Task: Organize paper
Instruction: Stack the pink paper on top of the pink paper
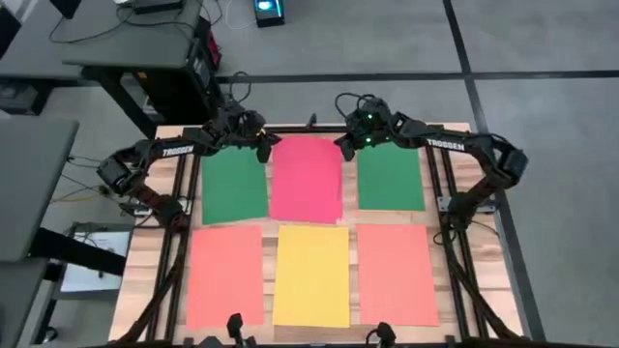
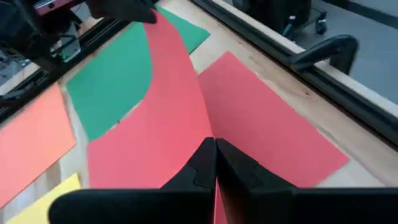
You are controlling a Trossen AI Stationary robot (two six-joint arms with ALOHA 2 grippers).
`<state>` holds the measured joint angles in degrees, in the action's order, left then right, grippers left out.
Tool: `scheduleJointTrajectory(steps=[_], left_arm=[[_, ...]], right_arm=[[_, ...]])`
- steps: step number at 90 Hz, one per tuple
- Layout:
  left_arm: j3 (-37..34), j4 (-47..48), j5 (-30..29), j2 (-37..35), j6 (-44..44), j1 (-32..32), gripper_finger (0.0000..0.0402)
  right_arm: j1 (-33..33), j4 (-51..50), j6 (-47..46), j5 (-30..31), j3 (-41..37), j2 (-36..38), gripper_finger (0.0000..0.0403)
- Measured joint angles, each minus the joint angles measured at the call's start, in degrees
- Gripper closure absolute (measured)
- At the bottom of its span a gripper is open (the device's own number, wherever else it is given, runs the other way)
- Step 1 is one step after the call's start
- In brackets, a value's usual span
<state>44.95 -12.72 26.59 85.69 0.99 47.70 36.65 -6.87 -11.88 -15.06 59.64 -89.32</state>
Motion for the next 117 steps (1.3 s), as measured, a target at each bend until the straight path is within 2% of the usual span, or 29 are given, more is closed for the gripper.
scheduleJointTrajectory(steps=[22,54,94,117], left_arm=[[0.0,-0.1,-0.4,0.7,0.1,-0.3,0.0401],[0.0,-1.5,-3.9,7.1,0.1,-1.5,0.0401],[2.8,-1.7,-4.8,6.9,0.1,-1.1,0.0401],[4.4,-1.7,-4.8,6.9,0.9,-1.1,0.0401]], right_arm=[[1.2,0.2,0.1,0.5,0.0,0.0,0.0403],[1.8,1.3,0.6,0.5,0.0,0.0,0.0403],[1.4,-0.3,1.5,1.9,0.0,0.0,0.0403],[1.3,1.7,1.8,2.3,0.0,-5.5,0.0403]])
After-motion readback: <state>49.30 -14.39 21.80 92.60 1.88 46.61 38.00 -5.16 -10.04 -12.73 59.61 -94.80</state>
